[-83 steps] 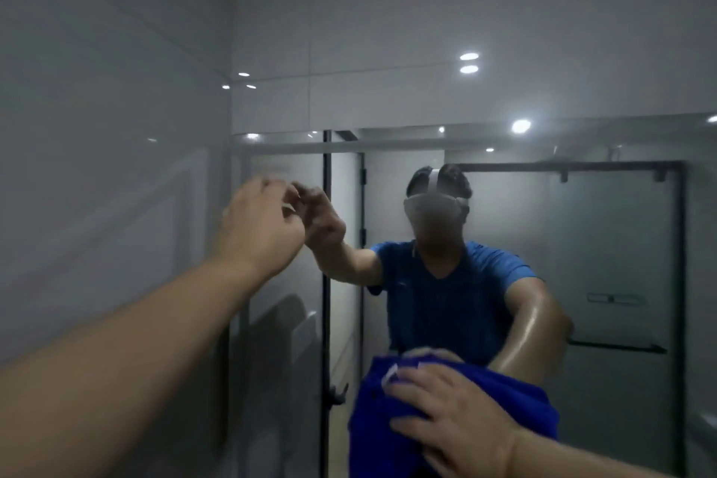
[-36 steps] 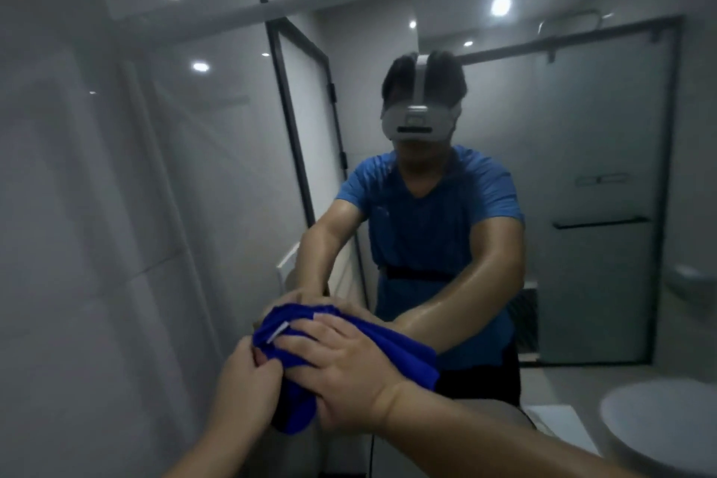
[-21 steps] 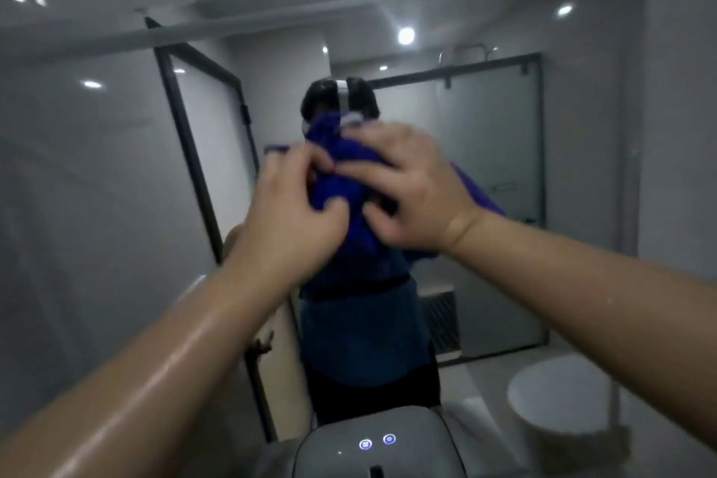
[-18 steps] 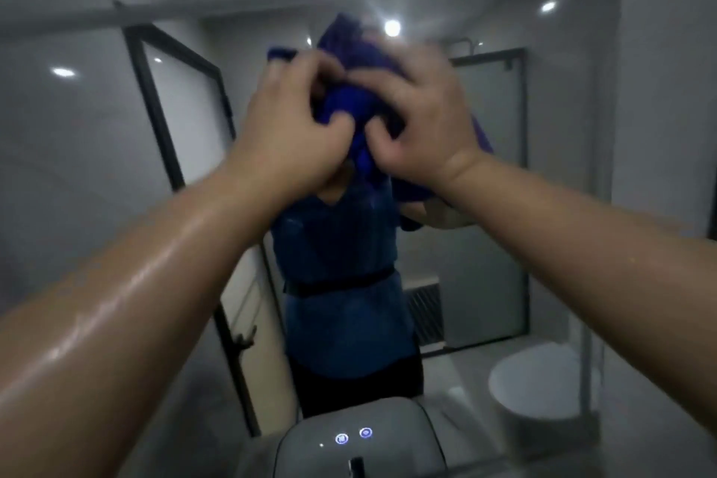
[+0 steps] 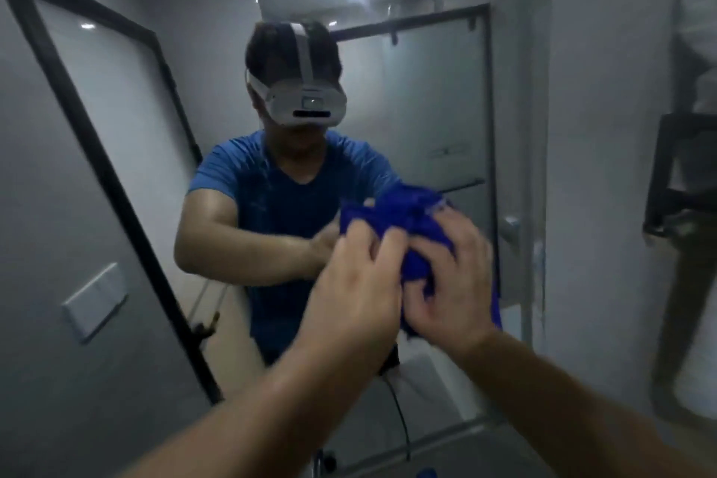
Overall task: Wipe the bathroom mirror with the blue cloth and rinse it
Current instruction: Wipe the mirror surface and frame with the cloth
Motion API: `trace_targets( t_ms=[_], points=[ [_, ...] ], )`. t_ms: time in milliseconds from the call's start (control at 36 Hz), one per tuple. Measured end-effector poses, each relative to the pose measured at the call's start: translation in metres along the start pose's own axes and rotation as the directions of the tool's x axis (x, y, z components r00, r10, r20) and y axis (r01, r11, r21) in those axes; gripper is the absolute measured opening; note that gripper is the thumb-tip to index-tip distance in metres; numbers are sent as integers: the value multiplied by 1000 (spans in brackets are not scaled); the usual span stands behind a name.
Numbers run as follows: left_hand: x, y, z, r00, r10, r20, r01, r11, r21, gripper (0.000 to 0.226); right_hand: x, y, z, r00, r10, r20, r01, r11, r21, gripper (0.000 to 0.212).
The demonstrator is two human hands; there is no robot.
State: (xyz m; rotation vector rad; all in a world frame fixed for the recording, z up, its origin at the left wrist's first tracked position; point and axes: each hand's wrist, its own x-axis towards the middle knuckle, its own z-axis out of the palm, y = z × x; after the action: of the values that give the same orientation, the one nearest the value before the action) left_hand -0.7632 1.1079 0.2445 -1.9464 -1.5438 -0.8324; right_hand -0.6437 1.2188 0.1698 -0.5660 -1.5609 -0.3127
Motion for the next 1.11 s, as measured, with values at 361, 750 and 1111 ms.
trace_targets(
  t_ms=[361,750,1111],
  points=[
    [-79,22,99,976,26,215,-40,997,63,40,-124,66,-90,799,-90,595,200,972,-122,82],
    [126,53,-31,959,240,-149,-216,963,159,28,102,38,-105,953,282,109,-263,951,-161,58],
    [144,10,-94,962,51,-267,-12,989,147,42,170,-55,-43,968,225,107,-237,964,124,70]
  ],
)
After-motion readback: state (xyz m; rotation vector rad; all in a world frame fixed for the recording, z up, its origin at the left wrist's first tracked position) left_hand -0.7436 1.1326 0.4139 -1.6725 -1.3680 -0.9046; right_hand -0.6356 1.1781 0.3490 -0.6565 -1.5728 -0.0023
